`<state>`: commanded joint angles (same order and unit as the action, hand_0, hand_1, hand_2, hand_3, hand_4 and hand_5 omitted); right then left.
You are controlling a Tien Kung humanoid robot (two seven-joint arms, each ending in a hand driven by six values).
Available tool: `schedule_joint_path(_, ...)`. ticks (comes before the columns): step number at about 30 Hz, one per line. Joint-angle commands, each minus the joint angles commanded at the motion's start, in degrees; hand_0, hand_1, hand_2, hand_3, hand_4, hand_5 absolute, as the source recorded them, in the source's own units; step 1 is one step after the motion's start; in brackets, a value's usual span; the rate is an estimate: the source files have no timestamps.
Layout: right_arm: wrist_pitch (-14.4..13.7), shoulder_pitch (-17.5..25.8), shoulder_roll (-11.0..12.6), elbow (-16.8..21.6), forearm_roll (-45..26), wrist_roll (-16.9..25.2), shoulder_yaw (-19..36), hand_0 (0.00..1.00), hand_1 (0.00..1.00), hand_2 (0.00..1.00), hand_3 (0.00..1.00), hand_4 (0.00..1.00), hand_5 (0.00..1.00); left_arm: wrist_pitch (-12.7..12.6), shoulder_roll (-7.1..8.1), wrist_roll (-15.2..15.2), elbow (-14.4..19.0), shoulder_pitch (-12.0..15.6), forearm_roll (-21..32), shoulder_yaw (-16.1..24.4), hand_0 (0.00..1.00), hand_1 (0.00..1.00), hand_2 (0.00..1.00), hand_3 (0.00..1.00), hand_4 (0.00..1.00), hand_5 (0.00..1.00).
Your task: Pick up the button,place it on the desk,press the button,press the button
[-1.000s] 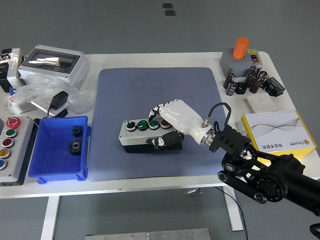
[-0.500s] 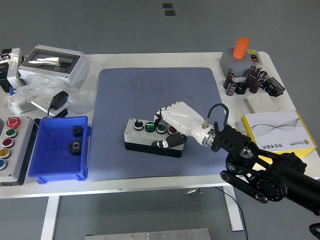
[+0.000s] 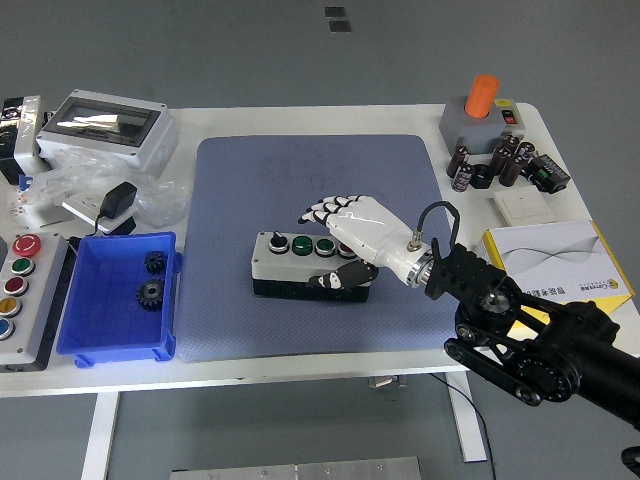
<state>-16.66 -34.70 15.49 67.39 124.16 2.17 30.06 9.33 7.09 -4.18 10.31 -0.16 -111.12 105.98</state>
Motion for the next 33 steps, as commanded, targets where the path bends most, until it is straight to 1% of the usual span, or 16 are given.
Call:
schedule_joint_path(4,-0.09,0.07,0.24,0.65,-0.56,0.32,-0.11,0.927,0.991,0.998,0.998,0.962,0.331,0.09,-0.02,-0.08,0.0,0.01,0.03,-0.07,0.744,0.749,0.593,0.586,0.662,0.136)
schedule_joint_path(8,0.19,0.4,1.23,2.69,-3.36,0.79,-0.15,0.927,0.991,0.998,0.998,0.962,0.331,0.16,-0.05,-0.15,0.0,0.08,0.02,-0.03,0.744,0.749,0.593,0.586,0.662,0.136)
schedule_joint_path(12,0.9,0.88,3.5,6.62,-8.46,1.22,-0.02,0.936,0.998,0.998,0.998,0.973,0.342,0.16,-0.04,-0.14,0.0,0.2,0.12,-0.1,0.744,0.749,0.592,0.585,0.659,0.133)
schedule_joint_path(16,1.32,1.71,6.53,11.37,-12.74,0.22,1.45,0.941,0.998,0.998,0.998,0.971,0.35,0.16,-0.06,-0.11,0.0,0.28,0.25,-0.19,0.743,0.749,0.592,0.583,0.661,0.134)
schedule_joint_path(21,4.12,2.82,10.91,17.85,-14.71,-2.96,4.64,0.941,0.998,0.998,0.998,0.971,0.35,0.16,-0.08,-0.11,0.0,0.34,0.25,-0.1,0.743,0.749,0.592,0.583,0.661,0.134)
schedule_joint_path(22,5.12,2.84,11.74,19.05,-14.34,-3.98,5.07,0.89,0.945,0.986,0.998,0.931,0.383,0.16,-0.07,-0.13,0.0,0.36,0.21,-0.05,0.743,0.749,0.593,0.585,0.65,0.158)
schedule_joint_path(24,7.48,2.62,13.16,21.83,-12.54,-6.4,5.61,0.89,0.945,0.986,0.998,0.931,0.383,0.19,-0.04,-0.15,0.0,0.38,0.1,0.1,0.743,0.749,0.593,0.585,0.65,0.158)
schedule_joint_path(27,10.85,1.79,14.01,24.82,-9.16,-9.36,5.44,0.89,0.945,0.986,0.998,0.931,0.383,0.23,-0.03,-0.21,0.0,0.32,0.03,0.19,0.743,0.749,0.593,0.585,0.65,0.158)
schedule_joint_path(28,11.93,1.52,14.11,25.42,-8.15,-10.09,5.25,0.346,0.403,0.333,0.874,0.588,0.235,0.25,-0.03,-0.24,0.0,0.29,-0.01,0.23,0.743,0.749,0.593,0.584,0.65,0.157)
schedule_joint_path(30,14.53,0.88,14.07,26.16,-6.53,-11.57,4.43,0.346,0.403,0.333,0.874,0.588,0.235,0.28,-0.02,-0.31,0.0,0.24,0.02,0.24,0.743,0.749,0.593,0.584,0.65,0.157)
schedule_joint_path(33,17.96,0.19,13.83,26.18,-5.68,-12.97,3.18,0.346,0.403,0.333,0.874,0.588,0.235,0.29,0.01,-0.35,0.0,0.21,0.0,0.33,0.743,0.749,0.593,0.584,0.65,0.157)
